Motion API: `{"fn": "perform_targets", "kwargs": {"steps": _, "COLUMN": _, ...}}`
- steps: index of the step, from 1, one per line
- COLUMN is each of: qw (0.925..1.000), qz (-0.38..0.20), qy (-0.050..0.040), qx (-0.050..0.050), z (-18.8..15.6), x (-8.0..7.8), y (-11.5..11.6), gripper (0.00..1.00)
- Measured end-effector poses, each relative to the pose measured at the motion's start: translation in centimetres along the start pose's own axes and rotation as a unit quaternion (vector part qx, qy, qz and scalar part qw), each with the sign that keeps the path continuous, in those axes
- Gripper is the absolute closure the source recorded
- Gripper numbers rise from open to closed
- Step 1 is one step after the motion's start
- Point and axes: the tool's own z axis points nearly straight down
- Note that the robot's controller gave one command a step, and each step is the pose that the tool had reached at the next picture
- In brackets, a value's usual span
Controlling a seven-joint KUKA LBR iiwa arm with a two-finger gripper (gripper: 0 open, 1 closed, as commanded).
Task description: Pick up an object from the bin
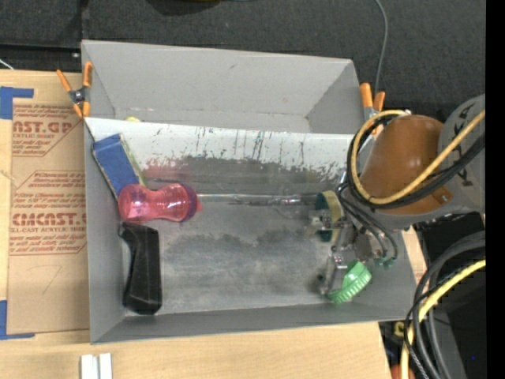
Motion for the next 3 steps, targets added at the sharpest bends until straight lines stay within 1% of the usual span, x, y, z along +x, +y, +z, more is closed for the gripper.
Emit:
{"fn": "perform_targets", "kwargs": {"steps": 1, "qw": 1.0000, "qz": -0.001, "qy": -0.0040, "qx": 0.000, "z": -0.4, "x": -0.2, "y": 0.0, "gripper": 0.00}}
{"fn": "perform_targets", "kwargs": {"steps": 2, "qw": 0.9764, "qz": -0.216, "qy": -0.0099, "qx": 0.003, "z": 7.9, "x": 0.5, "y": -7.3, "gripper": 0.00}}
{"fn": "perform_targets", "kwargs": {"steps": 3, "qw": 0.9904, "qz": -0.138, "qy": -0.0061, "qx": 0.000, "z": 1.5, "x": 0.2, "y": -6.3, "gripper": 0.00}}
